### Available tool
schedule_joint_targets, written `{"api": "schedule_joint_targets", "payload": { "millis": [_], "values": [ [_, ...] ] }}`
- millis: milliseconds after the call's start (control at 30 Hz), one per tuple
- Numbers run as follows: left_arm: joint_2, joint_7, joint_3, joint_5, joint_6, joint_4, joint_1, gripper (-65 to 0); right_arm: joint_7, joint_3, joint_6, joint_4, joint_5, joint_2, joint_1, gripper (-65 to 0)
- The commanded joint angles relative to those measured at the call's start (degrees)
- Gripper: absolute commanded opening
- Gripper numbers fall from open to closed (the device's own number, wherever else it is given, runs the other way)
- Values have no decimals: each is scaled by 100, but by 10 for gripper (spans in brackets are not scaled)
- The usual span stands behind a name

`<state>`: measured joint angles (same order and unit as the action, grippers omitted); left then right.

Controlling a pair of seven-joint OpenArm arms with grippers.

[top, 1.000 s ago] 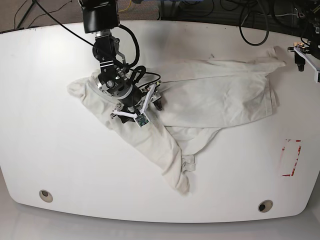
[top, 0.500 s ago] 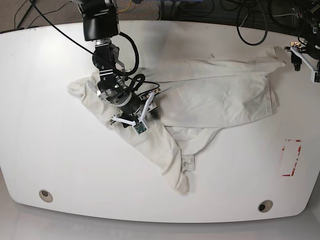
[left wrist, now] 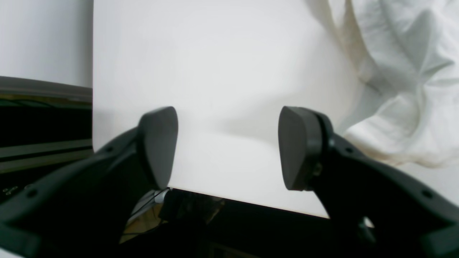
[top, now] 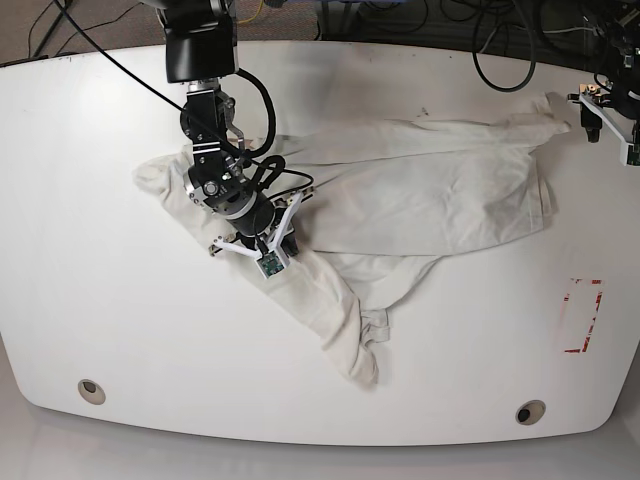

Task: Layout the t-shirt on the table in an organized manner, then fold the t-shirt properly
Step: 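Move the right gripper onto the shirt's bunched fabric and pinch it, then move the left gripper to the shirt's opposite edge and pinch it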

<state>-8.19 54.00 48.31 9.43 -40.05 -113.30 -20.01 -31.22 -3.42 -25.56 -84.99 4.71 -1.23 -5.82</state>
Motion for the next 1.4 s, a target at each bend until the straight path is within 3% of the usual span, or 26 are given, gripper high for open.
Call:
{"api": "schedule_joint_targets", "payload": {
  "millis": [0,233,533,867,1267,1367],
  "values": [
    [-83,-103,-80,72,5,-77,19,-247,-38,12,20,-499,-27,-4,-55,-642],
    [-56,-103,-423,72,5,-68,-8,-247,-451,4,20,-1519,-27,-4,226,-650],
    [375,-103,-977,99,5,-77,-8,-243,-785,-5,11,-2450,-27,-4,420,-650],
    [884,-50,-994,99,5,-86,19,-243,-891,4,-6,-2538,-27,-22,420,-650],
    [928,451,-1038,99,5,-77,36,-249,-891,4,-6,-2547,-27,-22,543,-650],
    [928,460,-1038,90,5,-77,27,-304,-891,4,-6,-2538,-27,-22,543,-650]
  ]
}}
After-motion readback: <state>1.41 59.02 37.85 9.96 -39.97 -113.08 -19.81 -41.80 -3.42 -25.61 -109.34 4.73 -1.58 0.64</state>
